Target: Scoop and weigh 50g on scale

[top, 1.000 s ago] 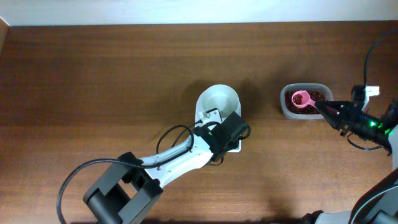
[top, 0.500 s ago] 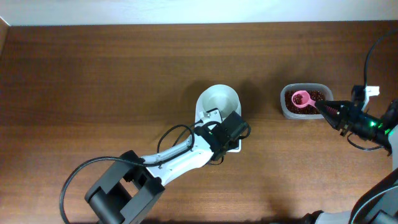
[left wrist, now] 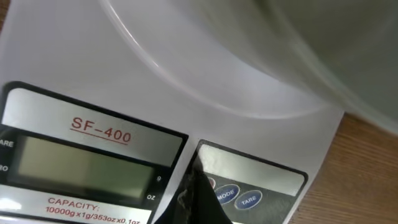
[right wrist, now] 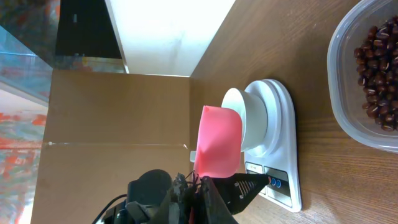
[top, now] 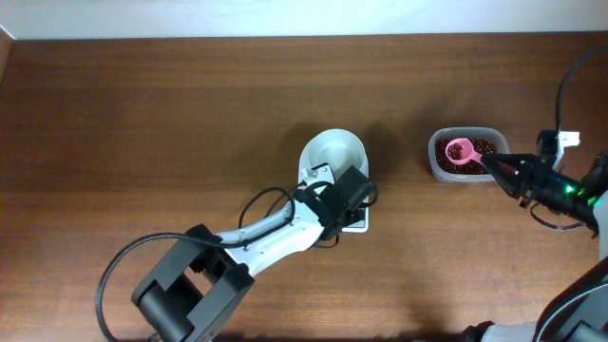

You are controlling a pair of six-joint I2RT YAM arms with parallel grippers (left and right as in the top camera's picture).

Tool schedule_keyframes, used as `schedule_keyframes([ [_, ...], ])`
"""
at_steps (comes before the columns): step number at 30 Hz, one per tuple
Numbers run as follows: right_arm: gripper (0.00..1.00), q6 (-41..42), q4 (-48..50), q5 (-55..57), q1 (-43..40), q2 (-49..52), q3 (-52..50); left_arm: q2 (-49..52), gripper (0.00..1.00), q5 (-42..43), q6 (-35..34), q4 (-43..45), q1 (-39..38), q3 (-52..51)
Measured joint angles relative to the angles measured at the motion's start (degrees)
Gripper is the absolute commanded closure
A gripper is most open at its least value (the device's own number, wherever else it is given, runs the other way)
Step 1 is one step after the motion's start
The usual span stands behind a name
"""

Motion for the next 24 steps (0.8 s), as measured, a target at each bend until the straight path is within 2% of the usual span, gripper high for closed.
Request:
schedule_keyframes([
  [24, 0.96, 0.0, 0.0, 0.0, 0.0, 0.0, 0.0, 0.22, 1.0, 2.56, 0.0, 0.7, -0.02, 0.0],
])
